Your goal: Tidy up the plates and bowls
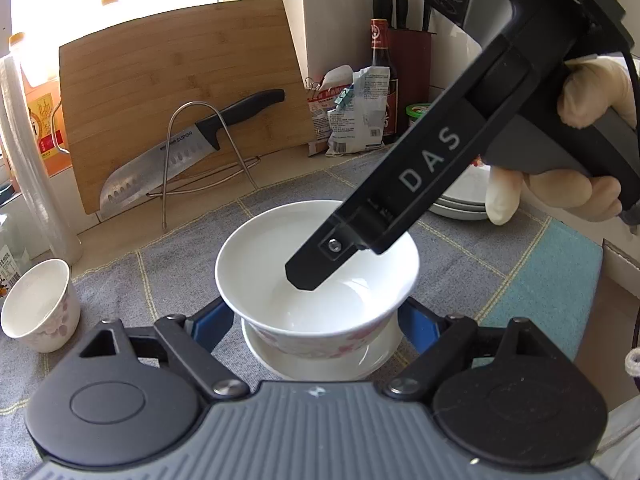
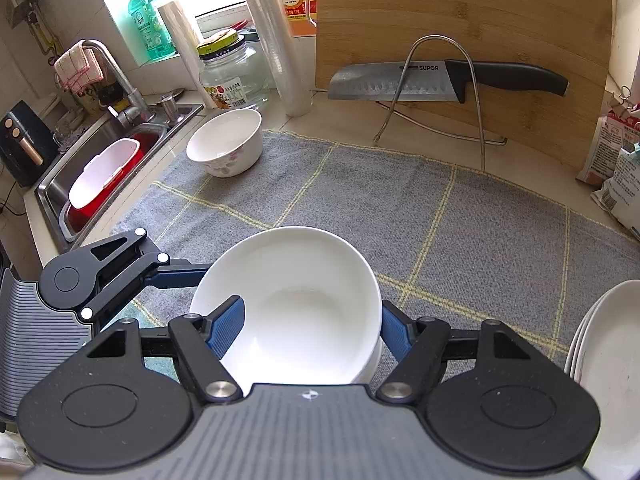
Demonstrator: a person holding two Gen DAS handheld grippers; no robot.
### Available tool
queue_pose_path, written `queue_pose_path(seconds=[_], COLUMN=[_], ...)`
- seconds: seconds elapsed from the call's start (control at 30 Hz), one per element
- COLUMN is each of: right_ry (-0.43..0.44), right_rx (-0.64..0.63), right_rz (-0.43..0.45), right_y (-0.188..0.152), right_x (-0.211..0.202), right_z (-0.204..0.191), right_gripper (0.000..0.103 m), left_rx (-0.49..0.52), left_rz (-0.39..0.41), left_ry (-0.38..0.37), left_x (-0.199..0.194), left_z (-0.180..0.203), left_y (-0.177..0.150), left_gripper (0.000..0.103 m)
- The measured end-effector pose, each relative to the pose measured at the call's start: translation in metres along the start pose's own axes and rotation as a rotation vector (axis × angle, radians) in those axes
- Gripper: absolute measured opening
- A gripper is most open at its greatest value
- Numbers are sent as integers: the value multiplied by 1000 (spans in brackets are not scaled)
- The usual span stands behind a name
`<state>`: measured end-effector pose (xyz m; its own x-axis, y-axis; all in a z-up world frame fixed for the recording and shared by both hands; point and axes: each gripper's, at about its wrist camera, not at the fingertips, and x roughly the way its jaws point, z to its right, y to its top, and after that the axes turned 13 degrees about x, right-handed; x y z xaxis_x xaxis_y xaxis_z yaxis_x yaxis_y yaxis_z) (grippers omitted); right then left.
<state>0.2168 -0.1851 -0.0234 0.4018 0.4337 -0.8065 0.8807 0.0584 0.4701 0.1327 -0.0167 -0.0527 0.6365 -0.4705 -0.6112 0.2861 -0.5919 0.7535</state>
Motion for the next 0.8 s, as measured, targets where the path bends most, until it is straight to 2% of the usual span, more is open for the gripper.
queue_pose_path(seconds=[0.8], right_ry=[-12], right_rx=[9], right_rz=[-28], right_y=[-7], right_x=[11], right_z=[4], right_gripper=[77], left_rx=[-12], left_rz=[-34], left_ry=[-27], left_x=[8], left_z=[3], left_y=[-7], left_gripper=[89])
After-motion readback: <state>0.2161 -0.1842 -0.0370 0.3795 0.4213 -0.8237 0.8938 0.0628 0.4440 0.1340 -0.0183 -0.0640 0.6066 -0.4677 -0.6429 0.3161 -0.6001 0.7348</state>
